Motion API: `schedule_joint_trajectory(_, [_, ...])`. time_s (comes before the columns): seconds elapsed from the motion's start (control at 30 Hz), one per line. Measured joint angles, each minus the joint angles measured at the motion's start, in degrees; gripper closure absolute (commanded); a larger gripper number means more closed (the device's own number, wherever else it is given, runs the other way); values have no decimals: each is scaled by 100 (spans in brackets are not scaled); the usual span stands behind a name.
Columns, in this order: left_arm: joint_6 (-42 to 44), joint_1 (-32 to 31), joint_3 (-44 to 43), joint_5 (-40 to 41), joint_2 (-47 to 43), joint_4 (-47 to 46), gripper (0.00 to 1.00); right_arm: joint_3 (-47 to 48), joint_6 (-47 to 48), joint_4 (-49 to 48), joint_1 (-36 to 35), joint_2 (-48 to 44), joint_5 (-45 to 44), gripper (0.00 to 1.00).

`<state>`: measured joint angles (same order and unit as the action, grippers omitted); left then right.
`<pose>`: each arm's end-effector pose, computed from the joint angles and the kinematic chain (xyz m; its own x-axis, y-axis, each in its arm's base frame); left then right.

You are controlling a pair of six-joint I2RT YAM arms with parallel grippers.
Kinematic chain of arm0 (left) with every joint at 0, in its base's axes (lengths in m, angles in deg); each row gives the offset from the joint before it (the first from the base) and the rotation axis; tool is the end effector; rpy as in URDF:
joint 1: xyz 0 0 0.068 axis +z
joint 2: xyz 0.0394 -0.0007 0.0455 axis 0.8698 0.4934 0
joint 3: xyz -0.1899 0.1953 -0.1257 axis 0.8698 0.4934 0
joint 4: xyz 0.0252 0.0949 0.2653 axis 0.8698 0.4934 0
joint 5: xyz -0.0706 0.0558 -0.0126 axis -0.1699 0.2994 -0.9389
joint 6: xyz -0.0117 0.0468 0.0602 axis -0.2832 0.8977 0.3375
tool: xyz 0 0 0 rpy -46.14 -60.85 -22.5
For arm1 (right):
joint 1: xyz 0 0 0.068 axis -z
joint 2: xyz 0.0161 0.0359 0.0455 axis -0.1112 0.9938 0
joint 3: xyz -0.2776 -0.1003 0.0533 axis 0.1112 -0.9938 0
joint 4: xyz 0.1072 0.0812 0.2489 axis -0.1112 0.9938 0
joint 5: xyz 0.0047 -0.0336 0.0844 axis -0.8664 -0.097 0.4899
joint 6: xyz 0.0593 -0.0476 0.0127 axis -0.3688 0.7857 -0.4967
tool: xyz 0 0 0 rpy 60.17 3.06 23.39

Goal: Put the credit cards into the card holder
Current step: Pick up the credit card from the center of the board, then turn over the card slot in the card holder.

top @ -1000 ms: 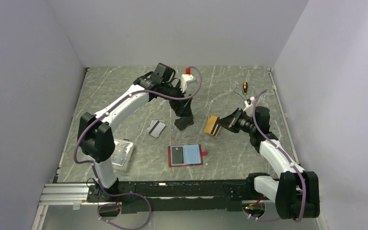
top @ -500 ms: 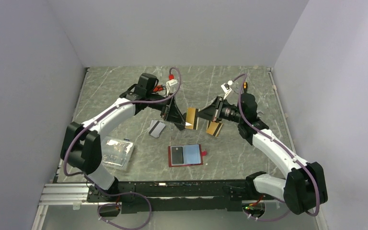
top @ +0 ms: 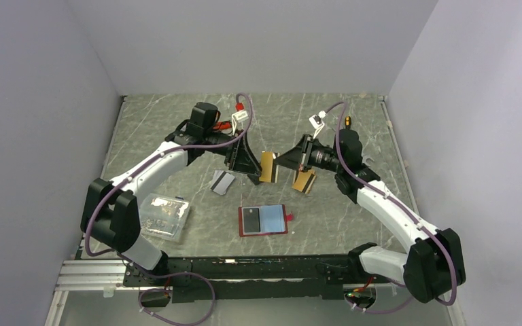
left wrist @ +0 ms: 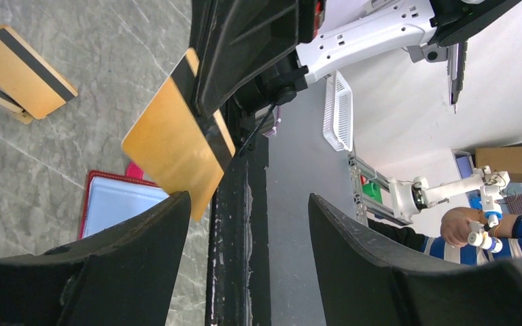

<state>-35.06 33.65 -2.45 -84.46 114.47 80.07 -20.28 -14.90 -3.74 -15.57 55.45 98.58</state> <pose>0.2982 -0.2209 0.3214 -0.7080 0.2609 -0.6562 0.6736 -0.0294 -0.7385 0.2524 0.1502 0.3056 -0.7687 0.2520 -0.5879 -0.4949 0.3480 0.7962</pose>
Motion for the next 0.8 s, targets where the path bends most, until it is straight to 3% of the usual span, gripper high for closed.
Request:
schedule_joint_trajectory(0.4, [457,197,-24,144,-313,398,27,201,361,608,0,-249,-107,100])
schedule_joint_trajectory(0.8, [118,59,170,243,-284,44,26,225,2,42,-142,-140,-20,100])
